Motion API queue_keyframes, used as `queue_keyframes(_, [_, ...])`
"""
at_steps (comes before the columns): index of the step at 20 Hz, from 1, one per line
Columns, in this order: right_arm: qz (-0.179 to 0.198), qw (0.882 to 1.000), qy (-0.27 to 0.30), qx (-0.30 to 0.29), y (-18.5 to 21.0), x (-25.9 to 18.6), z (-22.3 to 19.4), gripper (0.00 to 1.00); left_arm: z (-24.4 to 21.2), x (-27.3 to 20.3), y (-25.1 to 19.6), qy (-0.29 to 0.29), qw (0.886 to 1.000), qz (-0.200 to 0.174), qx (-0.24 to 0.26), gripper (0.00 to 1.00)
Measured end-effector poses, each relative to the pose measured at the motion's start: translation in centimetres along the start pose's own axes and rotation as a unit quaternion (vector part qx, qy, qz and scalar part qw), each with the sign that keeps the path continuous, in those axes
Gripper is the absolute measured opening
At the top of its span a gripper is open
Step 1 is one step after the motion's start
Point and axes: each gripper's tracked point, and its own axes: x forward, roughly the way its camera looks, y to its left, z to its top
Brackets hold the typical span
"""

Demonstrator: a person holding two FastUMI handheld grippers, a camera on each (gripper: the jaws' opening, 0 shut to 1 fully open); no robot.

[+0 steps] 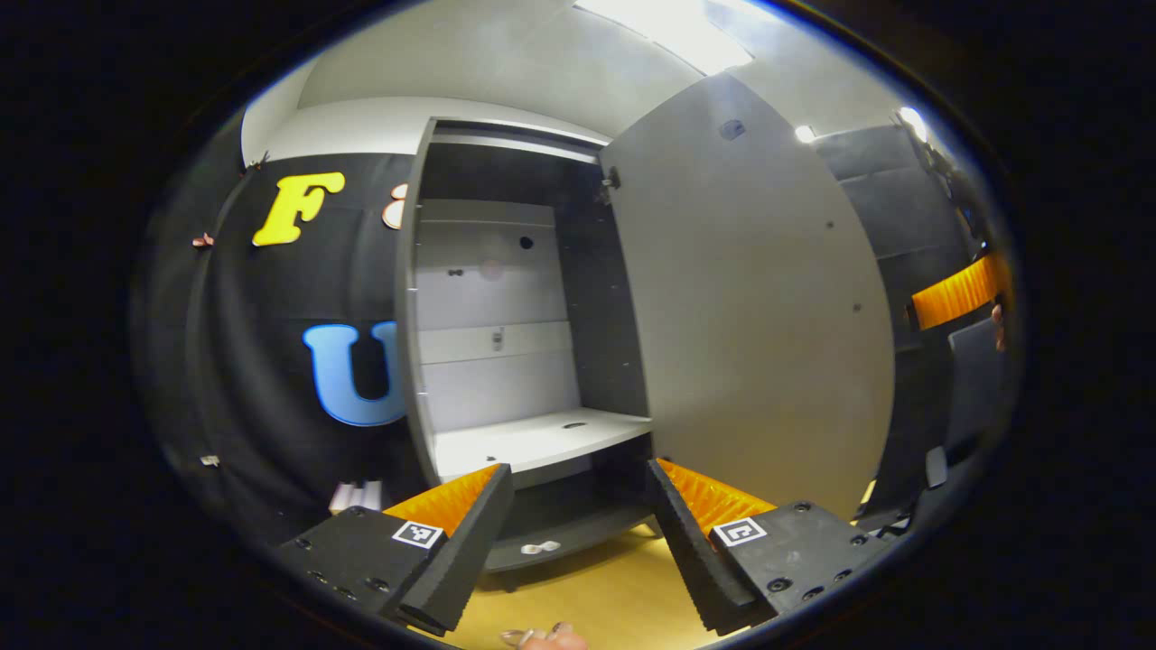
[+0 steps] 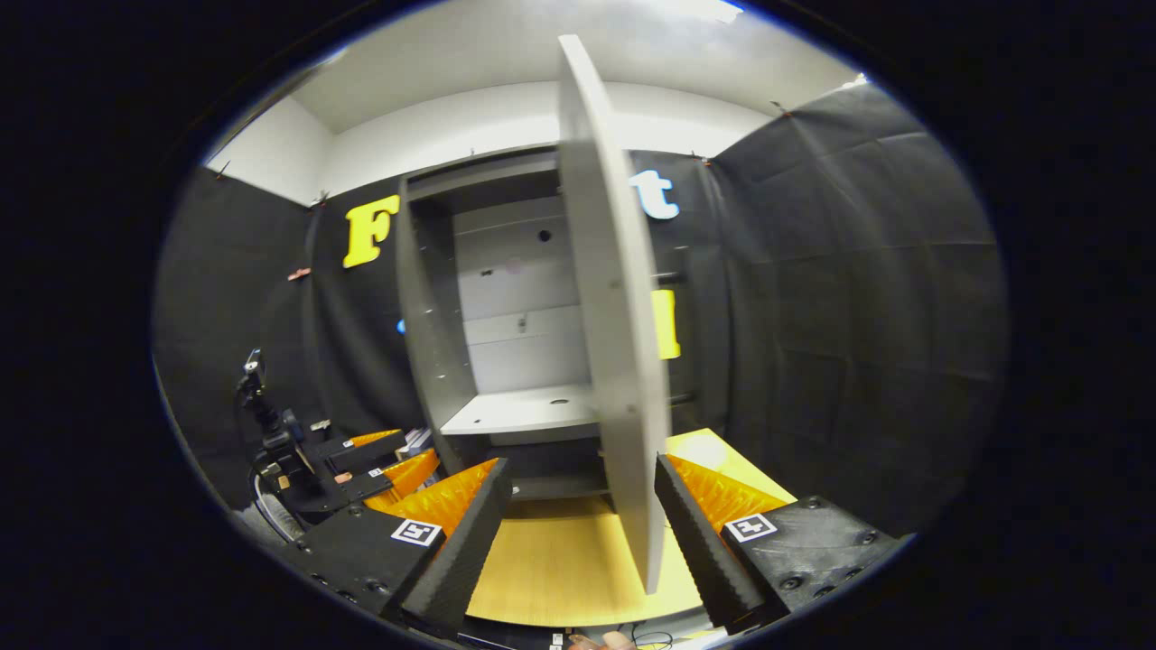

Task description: Open the cabinet door with the right hand, grasp the bottle in the cabinet with the left hand and place it on the coaster, then close the cabinet door with the right hand.

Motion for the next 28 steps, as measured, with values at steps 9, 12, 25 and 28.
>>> queue_keyframes(9, [-0.027,0.998,-0.046,-0.028,-7.8,2.5,3.6,1.0,2.4,-0.1,-7.5,0.007,0.998,-0.029,-0.052,0.93])
queue_keyframes(12, [0.007,0.998,-0.047,-0.041,-7.5,4.2,4.1,1.0,2.7,-1.1,-8.1,0.008,0.997,-0.02,-0.071,0.93])
queue_keyframes(25, [0.171,0.985,-0.002,-0.025,3.3,6.5,2.3,0.96,2.5,-4.4,-1.4,0.017,0.995,0.082,-0.055,0.93])
queue_keyframes(28, [0.211,0.977,0.013,-0.019,8.2,7.8,0.7,0.96,2.8,-5.7,1.4,0.013,0.994,0.099,-0.045,0.93])
